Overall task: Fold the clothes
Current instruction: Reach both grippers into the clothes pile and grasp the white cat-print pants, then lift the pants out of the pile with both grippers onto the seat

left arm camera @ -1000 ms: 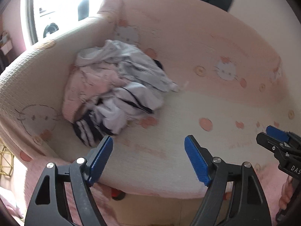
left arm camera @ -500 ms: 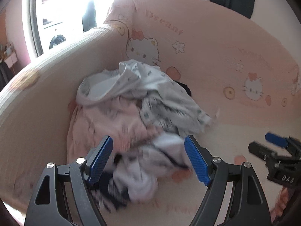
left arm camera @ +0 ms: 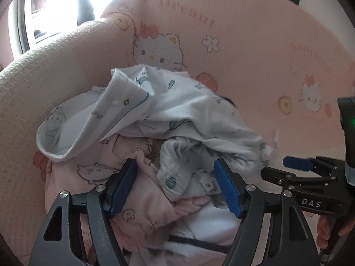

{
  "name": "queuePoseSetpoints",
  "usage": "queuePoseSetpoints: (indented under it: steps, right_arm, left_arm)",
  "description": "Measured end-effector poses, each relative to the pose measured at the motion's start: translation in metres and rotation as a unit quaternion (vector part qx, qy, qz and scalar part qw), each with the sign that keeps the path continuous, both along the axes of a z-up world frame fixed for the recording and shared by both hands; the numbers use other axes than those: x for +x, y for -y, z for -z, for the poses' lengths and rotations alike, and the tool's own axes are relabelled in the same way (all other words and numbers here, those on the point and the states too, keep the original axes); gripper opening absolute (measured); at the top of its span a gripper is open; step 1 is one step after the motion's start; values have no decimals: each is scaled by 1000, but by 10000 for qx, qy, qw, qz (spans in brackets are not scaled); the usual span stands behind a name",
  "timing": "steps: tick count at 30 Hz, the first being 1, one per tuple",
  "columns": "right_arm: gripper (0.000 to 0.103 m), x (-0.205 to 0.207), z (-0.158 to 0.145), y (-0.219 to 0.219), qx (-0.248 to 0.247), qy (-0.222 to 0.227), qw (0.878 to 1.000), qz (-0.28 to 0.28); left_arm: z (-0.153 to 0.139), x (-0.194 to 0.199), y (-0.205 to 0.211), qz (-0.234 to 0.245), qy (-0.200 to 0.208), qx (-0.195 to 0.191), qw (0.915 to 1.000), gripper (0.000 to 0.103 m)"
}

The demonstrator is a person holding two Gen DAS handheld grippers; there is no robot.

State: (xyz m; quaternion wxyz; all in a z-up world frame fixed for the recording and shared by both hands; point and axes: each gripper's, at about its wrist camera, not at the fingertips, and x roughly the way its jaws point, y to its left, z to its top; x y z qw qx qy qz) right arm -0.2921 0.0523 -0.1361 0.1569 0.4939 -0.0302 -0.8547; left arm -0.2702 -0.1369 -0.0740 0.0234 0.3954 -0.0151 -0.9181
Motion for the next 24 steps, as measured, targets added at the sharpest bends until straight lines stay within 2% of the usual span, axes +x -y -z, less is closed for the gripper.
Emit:
queuePoseSetpoints:
  steps: [3, 4, 5, 6, 7, 8, 16, 18, 20, 23, 24]
  right_arm:
    - [67, -12, 14, 11, -40, 83, 9999, -89]
    - [62, -14, 16, 13, -123, 137, 9997, -151]
    - [40, -14, 16, 15, -218, 165, 9993, -240]
    - [21, -14, 17, 18, -312, 194, 9988, -329]
    - [18, -14, 16, 21, -395, 211, 9982, -409]
    - [11, -10, 13, 22, -385, 135, 9982, -429]
    - [7, 23, -36, 0, -388, -373, 9981, -306]
    - [7, 33, -46, -10, -351, -505, 9979, -223]
    - [7, 43, -58, -19, -275, -671, 9973, -117]
    - [7, 60, -74, -30, -194, -831, 9964, -18]
    - [7, 62, -75, -32, -161, -837, 9964, 5]
  left_arm:
    - [8, -5, 0, -72, 48, -205, 9998, 51]
    - [11, -6, 0, -95, 64, -271, 9996, 44]
    - [10, -5, 1, -85, 52, -197, 9998, 41]
    - [10, -4, 2, -74, 39, -122, 9999, 32]
    - [9, -2, 3, -53, 18, -39, 10000, 22]
    - [7, -1, 4, -33, -4, 44, 10000, 20]
    - [-7, 33, 18, -36, -224, 693, 9973, 18]
    - [-6, 41, 18, -36, -217, 733, 9971, 18]
    - [-9, 46, 16, 70, -210, 812, 9964, 12]
    - [-16, 44, 7, 198, -266, 610, 9976, 10]
    - [-14, 41, 6, 197, -221, 671, 9973, 10]
